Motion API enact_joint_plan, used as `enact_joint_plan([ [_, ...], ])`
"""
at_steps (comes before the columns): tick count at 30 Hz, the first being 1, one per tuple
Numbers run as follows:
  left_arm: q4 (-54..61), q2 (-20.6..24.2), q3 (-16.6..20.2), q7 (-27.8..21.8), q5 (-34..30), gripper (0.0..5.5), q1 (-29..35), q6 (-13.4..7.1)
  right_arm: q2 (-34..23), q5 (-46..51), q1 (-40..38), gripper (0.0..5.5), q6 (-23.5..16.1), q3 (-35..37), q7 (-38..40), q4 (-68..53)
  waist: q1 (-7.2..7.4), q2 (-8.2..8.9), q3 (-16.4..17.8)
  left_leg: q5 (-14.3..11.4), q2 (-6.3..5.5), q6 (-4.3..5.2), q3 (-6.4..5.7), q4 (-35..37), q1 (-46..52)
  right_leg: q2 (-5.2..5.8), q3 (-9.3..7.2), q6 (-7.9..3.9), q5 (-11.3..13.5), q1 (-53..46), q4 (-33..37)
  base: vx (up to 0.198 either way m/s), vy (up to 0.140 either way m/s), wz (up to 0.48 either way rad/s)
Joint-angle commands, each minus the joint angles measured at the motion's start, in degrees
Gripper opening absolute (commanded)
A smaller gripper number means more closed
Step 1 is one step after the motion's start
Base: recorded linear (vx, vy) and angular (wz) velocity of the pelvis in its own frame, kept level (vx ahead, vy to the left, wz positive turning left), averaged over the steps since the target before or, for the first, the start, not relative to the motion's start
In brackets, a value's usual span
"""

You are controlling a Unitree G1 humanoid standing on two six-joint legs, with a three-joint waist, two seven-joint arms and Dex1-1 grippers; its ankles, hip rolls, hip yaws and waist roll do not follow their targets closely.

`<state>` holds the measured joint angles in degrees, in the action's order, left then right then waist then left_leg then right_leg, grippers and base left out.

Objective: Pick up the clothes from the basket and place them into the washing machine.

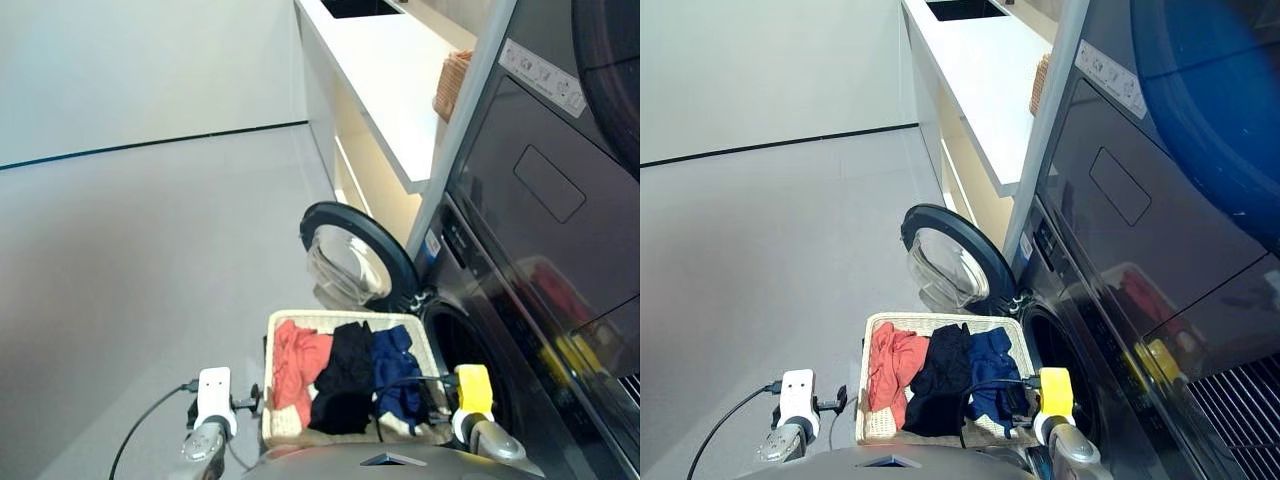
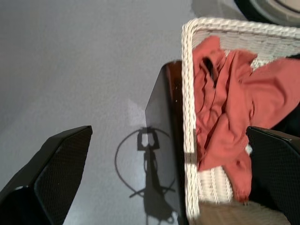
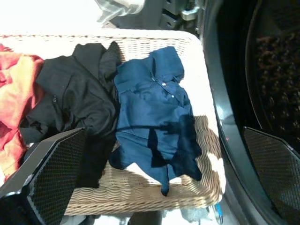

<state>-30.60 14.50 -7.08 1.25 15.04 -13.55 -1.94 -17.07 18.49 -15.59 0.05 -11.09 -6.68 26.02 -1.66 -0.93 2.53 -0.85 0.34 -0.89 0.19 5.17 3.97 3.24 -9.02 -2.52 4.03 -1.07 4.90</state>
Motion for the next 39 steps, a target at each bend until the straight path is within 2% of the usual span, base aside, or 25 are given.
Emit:
enact_joint_plan([
  [1, 1.67, 3.45, -2.60, 1.26, -1.10, 5.50, 7.30, -1.63, -1.56, 1.74, 5.04, 5.50, -1.34, -2.24, 0.21, -6.06, 0.37, 1.69, 2.23, 3.22, 0.60, 2.92, 3.56, -0.17, -3.96, 1.46, 0.97, -5.00, -0.59, 0.95, 0.10, -0.083, -0.001, 0.018],
  [5, 2.29, 4.56, -4.68, 2.09, -1.22, 5.50, 11.50, -1.85, -2.34, 2.62, 7.89, 5.50, -2.05, -3.08, 0.88, -7.23, 0.76, 1.94, 4.04, 4.55, 0.90, 2.71, 4.06, -0.32, -8.12, 1.08, 1.64, -4.63, 0.21, 5.64, -0.73, -0.073, -0.013, 0.003],
  [9, 3.09, 6.40, -7.84, 2.67, -2.09, 5.50, 17.59, -2.50, -5.45, 3.02, 13.08, 5.50, -3.25, -4.52, 0.84, -11.07, 1.21, 2.91, 8.53, 2.64, 0.86, 2.34, 3.78, -9.79, -19.30, 1.59, 2.86, -3.79, 0.00, 15.09, -6.57, -0.176, -0.021, -0.061],
  [11, 3.70, 6.91, -8.59, 3.54, -2.64, 5.50, 19.77, -2.88, -6.47, 3.07, 14.96, 5.50, -3.69, -4.41, 0.96, -12.74, 1.45, 2.98, 8.90, 2.10, 0.79, 1.95, 3.67, -11.85, -23.76, 1.29, 3.26, -3.46, -0.48, 19.80, -9.29, -0.073, 0.009, -0.023],
  [13, 2.78, 6.65, -9.24, 4.56, -2.89, 5.50, 22.10, -3.02, -7.03, 2.94, 16.71, 5.50, -3.94, -4.25, 1.48, -13.66, 1.93, 2.83, 8.91, 2.02, 0.70, 1.67, 3.89, -13.29, -28.00, 1.45, 3.59, -3.43, -0.60, 24.10, -10.89, -0.026, 0.015, -0.047],
  [16, 0.73, 5.97, -10.12, 6.16, -2.77, 5.50, 25.90, -3.06, -6.62, 3.76, 18.50, 5.50, -4.51, -3.82, 2.68, -15.40, 2.78, 2.45, 8.55, 1.94, 0.89, 1.79, 4.28, -15.02, -33.39, 1.95, 3.58, -3.37, -0.71, 29.78, -12.73, 0.000, 0.000, 0.000],
  [22, -0.46, 6.26, -10.61, 8.09, -0.97, 5.50, 31.30, -3.29, -6.46, 5.12, 21.21, 5.50, -5.67, -3.83, 3.80, -18.34, 4.50, 1.92, 8.06, 1.48, 1.12, 1.85, 3.88, -18.89, -44.54, 2.18, 4.10, -3.18, -0.46, 40.84, -15.29, 0.000, 0.000, 0.000],
  [23, -1.13, 6.34, -10.69, 8.60, -0.24, 5.50, 32.43, -3.37, -6.37, 5.41, 21.95, 5.50, -5.88, -4.06, 4.17, -18.69, 4.57, 1.62, 7.99, -0.48, 1.48, 2.11, 3.49, -20.22, -45.86, 1.81, 4.39, -3.44, -1.91, 42.30, -16.46, 0.051, -0.004, 0.034],
  [29, -1.36, 9.09, -10.77, 10.51, 0.86, 5.50, 39.24, -3.84, -5.72, 7.87, 25.44, 5.50, -7.29, -4.81, 4.79, -21.58, 6.13, 1.13, 8.04, -3.47, 3.30, 1.62, 2.16, -30.35, -58.80, 1.62, 4.59, -2.99, -3.61, 54.60, -24.57, 0.011, -0.004, 0.002],
  [33, -1.91, 10.16, -10.17, 12.35, 2.41, 5.50, 42.19, -3.77, -5.34, 9.08, 27.39, 5.50, -7.96, -6.45, 4.89, -24.34, 6.58, 0.83, 8.40, -5.88, 3.98, 1.06, 2.05, -36.28, -64.87, 1.38, 5.04, -2.85, -5.32, 61.12, -30.45, 0.000, 0.000, 0.000],
  [36, -3.21, 10.37, -10.10, 12.69, 3.37, 5.50, 44.07, -3.61, -5.07, 9.86, 27.76, 5.50, -8.08, -7.11, 4.63, -25.42, 6.96, 0.49, 8.58, -6.98, 4.33, 0.75, 1.88, -39.49, -68.60, 1.20, 5.22, -2.98, -5.73, 64.86, -33.15, 0.000, 0.000, 0.000],
  [37, -3.62, 10.34, -10.15, 12.70, 3.64, 5.18, 44.37, -3.39, -5.02, 10.36, 27.90, 5.50, -8.11, -7.07, 4.67, -26.26, 7.08, 0.38, 8.67, -7.30, 4.25, 0.57, 2.05, -40.10, -69.28, 0.99, 5.26, -2.96, -5.93, 65.83, -33.72, 0.000, 0.000, 0.000],
  [38, -4.11, 10.42, -10.08, 12.78, 4.04, 2.95, 44.87, -3.29, -4.87, 10.75, 27.87, 5.50, -8.09, -7.26, 4.58, -26.89, 7.17, 0.33, 8.76, -7.63, 4.35, 0.44, 2.07, -40.43, -69.80, 0.95, 5.30, -3.01, -6.10, 66.53, -34.21, 0.000, 0.000, 0.000],
  [39, -5.06, 10.30, -9.98, 12.91, 4.55, 1.19, 45.53, -3.22, -4.84, 10.79, 27.85, 5.50, -8.12, -7.39, 4.43, -27.04, 7.31, 0.36, 8.83, -7.88, 4.29, 0.29, 2.08, -41.08, -70.41, 0.92, 5.29, -3.02, -6.25, 67.04, -34.65, 0.000, 0.000, 0.000],
])
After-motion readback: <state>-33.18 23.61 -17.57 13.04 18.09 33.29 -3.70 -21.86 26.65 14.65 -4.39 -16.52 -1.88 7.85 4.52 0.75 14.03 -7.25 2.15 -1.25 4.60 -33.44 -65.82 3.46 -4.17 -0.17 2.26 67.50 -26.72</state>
